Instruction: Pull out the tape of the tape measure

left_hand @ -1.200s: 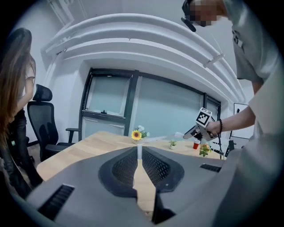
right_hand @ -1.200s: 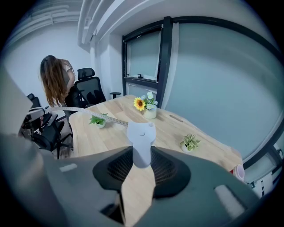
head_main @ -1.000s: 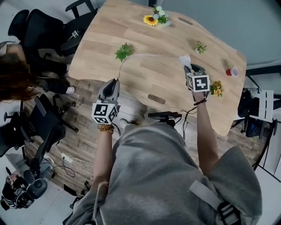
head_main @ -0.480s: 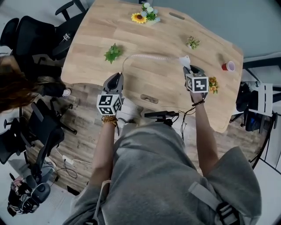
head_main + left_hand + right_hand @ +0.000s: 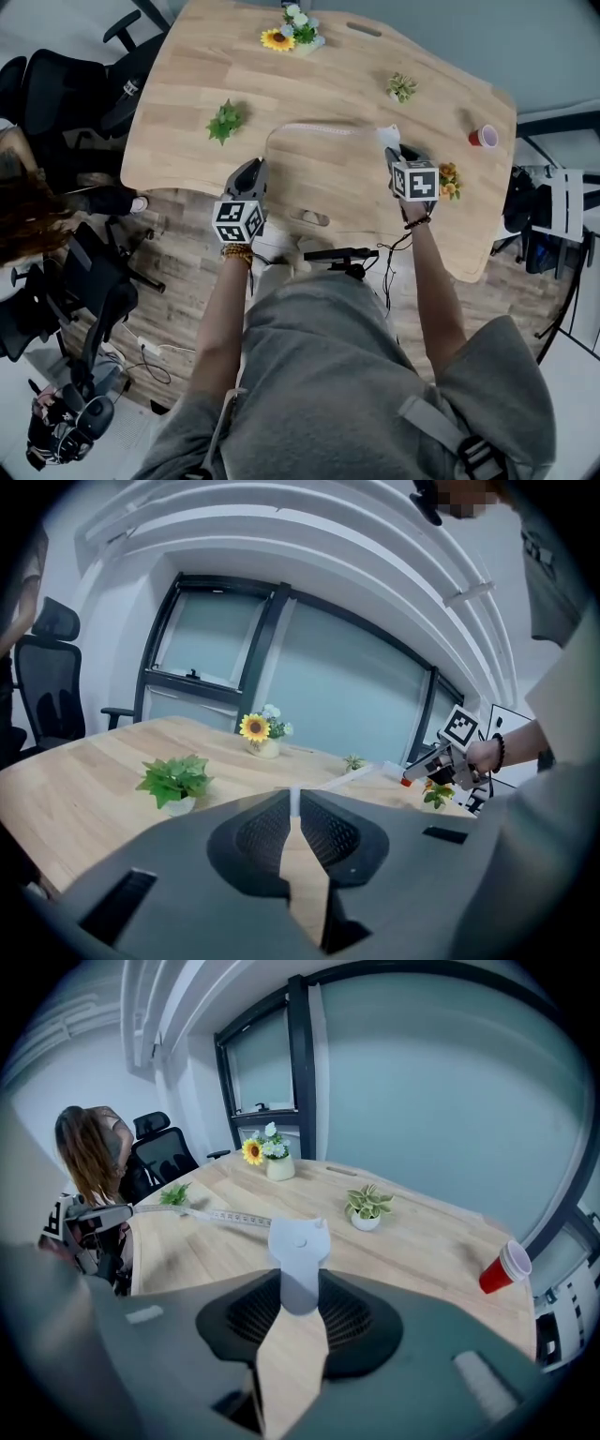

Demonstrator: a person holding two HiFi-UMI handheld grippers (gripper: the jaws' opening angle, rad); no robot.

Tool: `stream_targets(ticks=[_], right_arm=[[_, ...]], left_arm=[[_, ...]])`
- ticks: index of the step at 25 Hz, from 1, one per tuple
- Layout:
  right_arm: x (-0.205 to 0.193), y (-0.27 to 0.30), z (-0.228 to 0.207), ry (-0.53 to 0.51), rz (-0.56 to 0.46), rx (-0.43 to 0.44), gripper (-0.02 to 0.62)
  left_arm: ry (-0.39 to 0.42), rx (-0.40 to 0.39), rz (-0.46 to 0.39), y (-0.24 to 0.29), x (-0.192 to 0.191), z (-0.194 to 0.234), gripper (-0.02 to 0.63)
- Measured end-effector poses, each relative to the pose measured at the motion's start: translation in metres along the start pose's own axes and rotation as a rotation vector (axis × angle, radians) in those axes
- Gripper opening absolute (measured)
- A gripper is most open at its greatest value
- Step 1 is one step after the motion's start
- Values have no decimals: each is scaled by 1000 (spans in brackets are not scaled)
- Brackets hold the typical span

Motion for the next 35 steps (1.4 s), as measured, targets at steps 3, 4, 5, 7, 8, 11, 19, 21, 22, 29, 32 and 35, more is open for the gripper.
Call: stream_targets(ticks=[3,4,5,7,8,11,19,21,22,29,32,35], right_arm=[[-6,12,-3,37,13,8,132],[-9,16,-4,54,19,6,132],[-13,21,-5,68,26,5,132],[-21,30,-5,88,42,6,132],[-24,35,-5,95,49,5,132],[-34,49,-10,132,70,0,132],[-72,75,-20,180,139,-23,132],[-78,80,-20,181,149,-28,132],[-79,82,-19,179,152,-29,132],[-76,92,-19,152,156,-55,133],[-77,93,-18,139,161,-59,137],[-75,94,-19,125,162,-74,141]], left_arm=[[-24,-4,38,13,-14,1,38],[-43,-3,50,16,-20,2,38],[-60,1,63,19,-26,3,38],[-73,17,88,23,-36,4,38],[-72,27,100,25,-40,5,38],[-71,49,129,32,-49,8,38],[-62,89,192,40,-77,13,38],[-66,99,209,41,-84,17,38],[-68,106,219,41,-86,19,38],[-94,139,298,47,-103,28,38],[-102,136,317,47,-106,27,41],[-102,131,317,45,-106,27,64]])
Point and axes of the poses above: the fingertips, and each gripper's own axes: y forward along the fingers, z to its left, x out of its top, the point moved 1 cm from there along -y, backward along the fingers, and after that the axes turned 7 degrees about z, right-handed, at the moved point
